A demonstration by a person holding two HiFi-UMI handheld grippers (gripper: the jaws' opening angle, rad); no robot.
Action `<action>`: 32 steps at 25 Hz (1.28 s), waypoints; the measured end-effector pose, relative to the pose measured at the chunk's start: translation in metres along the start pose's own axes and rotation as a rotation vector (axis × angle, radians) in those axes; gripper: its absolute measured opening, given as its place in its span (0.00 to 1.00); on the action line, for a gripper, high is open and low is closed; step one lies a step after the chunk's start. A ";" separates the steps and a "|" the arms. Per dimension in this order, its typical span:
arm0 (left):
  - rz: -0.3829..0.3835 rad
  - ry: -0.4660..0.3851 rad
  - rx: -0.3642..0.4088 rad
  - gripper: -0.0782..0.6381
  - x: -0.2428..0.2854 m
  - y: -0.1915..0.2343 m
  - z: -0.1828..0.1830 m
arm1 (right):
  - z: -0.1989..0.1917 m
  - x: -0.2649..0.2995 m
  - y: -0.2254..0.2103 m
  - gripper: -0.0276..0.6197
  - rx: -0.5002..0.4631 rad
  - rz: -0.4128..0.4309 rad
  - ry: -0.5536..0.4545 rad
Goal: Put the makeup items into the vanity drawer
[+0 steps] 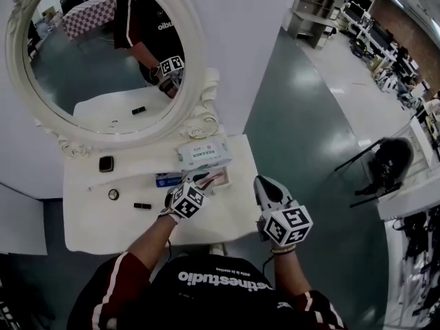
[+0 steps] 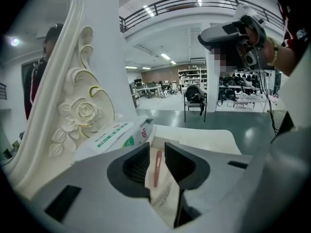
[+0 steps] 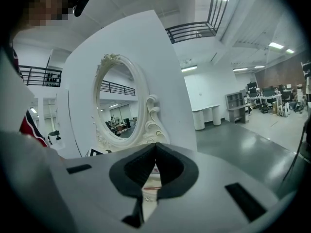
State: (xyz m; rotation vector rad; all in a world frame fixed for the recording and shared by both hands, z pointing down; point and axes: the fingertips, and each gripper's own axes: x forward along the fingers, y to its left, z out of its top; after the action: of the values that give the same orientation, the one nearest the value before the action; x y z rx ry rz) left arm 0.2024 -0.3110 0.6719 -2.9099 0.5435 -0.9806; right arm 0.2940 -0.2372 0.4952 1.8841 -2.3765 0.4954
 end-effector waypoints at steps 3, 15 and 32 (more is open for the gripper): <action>0.019 -0.029 -0.029 0.23 -0.018 0.004 0.001 | 0.000 0.009 0.015 0.03 0.002 0.026 0.006; 0.080 -0.130 -0.248 0.23 -0.103 0.023 -0.018 | -0.002 0.034 0.088 0.03 -0.038 0.114 0.021; 0.198 -0.342 -0.343 0.23 -0.254 0.057 -0.029 | -0.015 0.036 0.193 0.03 -0.057 0.154 -0.012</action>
State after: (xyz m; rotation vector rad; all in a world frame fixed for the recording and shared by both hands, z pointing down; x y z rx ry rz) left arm -0.0211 -0.2775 0.5397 -3.1262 1.0343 -0.3834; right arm 0.0983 -0.2290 0.4788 1.6944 -2.5283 0.4223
